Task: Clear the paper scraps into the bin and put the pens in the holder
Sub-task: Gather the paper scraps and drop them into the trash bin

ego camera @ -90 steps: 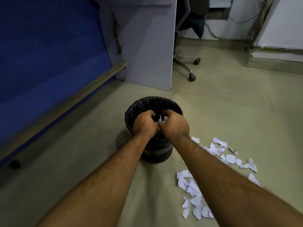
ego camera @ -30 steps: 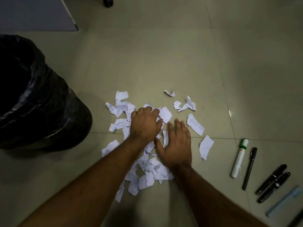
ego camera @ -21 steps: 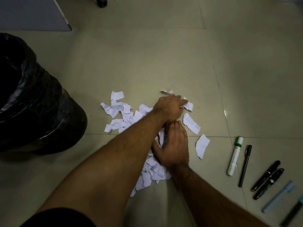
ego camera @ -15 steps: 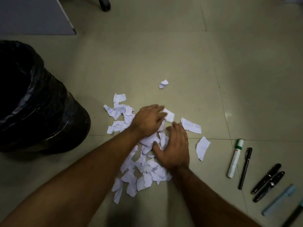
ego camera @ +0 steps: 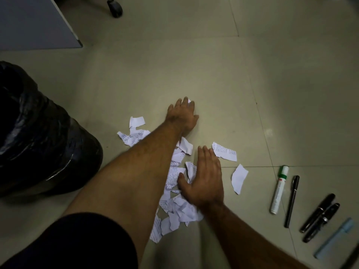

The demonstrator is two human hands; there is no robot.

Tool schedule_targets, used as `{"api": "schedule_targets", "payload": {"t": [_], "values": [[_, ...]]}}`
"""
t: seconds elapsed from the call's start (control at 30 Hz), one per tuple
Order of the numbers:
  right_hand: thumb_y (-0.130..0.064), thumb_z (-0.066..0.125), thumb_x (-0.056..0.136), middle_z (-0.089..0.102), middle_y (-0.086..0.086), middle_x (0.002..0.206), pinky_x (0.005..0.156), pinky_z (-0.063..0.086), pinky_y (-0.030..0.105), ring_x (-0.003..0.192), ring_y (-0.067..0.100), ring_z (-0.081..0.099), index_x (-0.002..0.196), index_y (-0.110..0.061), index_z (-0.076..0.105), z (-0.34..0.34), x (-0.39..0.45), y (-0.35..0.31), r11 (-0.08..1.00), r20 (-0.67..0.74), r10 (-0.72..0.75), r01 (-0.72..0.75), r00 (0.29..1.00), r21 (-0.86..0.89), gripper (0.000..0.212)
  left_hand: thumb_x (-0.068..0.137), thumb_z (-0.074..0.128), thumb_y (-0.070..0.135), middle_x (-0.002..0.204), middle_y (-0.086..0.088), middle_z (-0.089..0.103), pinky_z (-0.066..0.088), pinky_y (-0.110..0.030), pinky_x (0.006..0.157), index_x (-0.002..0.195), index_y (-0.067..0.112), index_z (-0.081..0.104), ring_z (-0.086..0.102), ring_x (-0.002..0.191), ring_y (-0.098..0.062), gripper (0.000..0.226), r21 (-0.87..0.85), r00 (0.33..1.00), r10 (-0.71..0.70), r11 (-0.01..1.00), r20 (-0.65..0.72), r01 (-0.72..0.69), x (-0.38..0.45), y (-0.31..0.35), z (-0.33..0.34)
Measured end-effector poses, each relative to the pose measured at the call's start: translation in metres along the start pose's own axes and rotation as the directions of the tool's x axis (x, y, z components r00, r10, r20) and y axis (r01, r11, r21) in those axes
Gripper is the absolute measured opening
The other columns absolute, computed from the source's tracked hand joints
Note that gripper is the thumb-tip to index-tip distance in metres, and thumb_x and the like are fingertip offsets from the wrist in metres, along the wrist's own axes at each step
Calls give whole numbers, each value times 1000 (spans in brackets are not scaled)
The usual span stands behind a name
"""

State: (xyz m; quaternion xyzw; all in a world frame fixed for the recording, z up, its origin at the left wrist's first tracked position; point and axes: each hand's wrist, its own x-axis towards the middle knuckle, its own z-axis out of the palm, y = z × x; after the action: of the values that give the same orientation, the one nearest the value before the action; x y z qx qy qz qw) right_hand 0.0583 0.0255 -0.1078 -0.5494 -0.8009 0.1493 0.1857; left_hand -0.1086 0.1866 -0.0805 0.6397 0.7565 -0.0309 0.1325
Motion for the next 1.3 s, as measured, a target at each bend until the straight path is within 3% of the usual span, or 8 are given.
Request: {"api": "schedule_targets", "payload": {"t": [0.2, 0.33, 0.5, 0.6, 0.73, 0.97, 1.13, 1.3], "values": [[-57, 57, 84, 41, 16, 154, 118, 30, 49, 146, 32, 33, 148, -3, 41, -3, -1, -1, 1000, -3, -9, 9, 1000, 2, 85, 97, 45, 29, 146, -14, 48, 37, -42, 109, 139, 11, 50, 46, 133, -33, 47, -138, 946, 263, 947, -190, -291, -99, -11, 23], [-57, 58, 84, 42, 16, 153, 118, 29, 49, 146, 33, 34, 147, -3, 41, -2, -1, -2, 1000, 7, -7, 7, 1000, -21, 85, 90, 49, 30, 129, -7, 58, 48, -36, 95, 135, 17, 52, 55, 114, -25, 46, -371, 940, -30, 923, -339, -104, -125, -20, 22], [-61, 53, 85, 40, 16, 155, 120, 26, 48, 147, 32, 32, 148, -5, 41, -2, -1, -1, 999, 31, -1, 2, 1000, -43, 85, 93, 48, 33, 128, -10, 61, 45, -42, 101, 124, 14, 62, 56, 118, -29, 40, -240, 949, 149, 946, -278, -219, -129, -16, 28], [-59, 55, 84, 39, 17, 155, 121, 24, 47, 147, 34, 30, 143, -7, 48, 1, -2, -2, 998, 25, -15, 16, 1000, -65, 79, 96, 43, 40, 142, -12, 52, 34, -44, 110, 133, 16, 54, 46, 132, -30, 45, -124, 922, -6, 991, -387, -46, -128, -39, 24], [-56, 56, 83, 38, 19, 155, 121, 23, 46, 147, 34, 30, 140, -7, 51, 1, 0, -1, 997, 4, -32, 32, 999, -68, 76, 93, 35, 62, 157, -10, 31, 20, -54, 116, 145, 26, 39, 25, 145, -33, 63, -27, 936, -320, 947, -146, 319, -112, -90, 18], [-59, 49, 82, 34, 16, 158, 122, 20, 47, 149, 33, 24, 145, -9, 45, -2, 0, -2, 998, 58, -4, 7, 998, -63, 81, 96, 19, 51, 157, -7, 34, 20, -47, 118, 147, 31, 39, 27, 146, -28, 58, -67, 982, -18, 998, -188, 5, -179, -58, 40], [-59, 52, 80, 31, 14, 160, 124, 16, 44, 151, 31, 20, 147, -11, 42, -4, 0, -3, 998, 87, -5, 11, 996, -66, 83, 98, 28, 56, 161, -8, 23, 12, -50, 119, 151, 33, 31, 18, 149, -29, 57, -137, 946, -286, 954, -154, 266, -161, -72, 29], [-58, 51, 77, 42, 19, 152, 121, 24, 48, 146, 36, 32, 142, -6, 50, -6, -1, -2, 1000, 45, -25, 25, 999, 2, 83, 100, 33, 51, 162, -5, 23, 11, -46, 121, 149, 32, 35, 17, 150, -26, 52, -248, 988, -117, 965, -98, 90, -183, -38, 41]]}}
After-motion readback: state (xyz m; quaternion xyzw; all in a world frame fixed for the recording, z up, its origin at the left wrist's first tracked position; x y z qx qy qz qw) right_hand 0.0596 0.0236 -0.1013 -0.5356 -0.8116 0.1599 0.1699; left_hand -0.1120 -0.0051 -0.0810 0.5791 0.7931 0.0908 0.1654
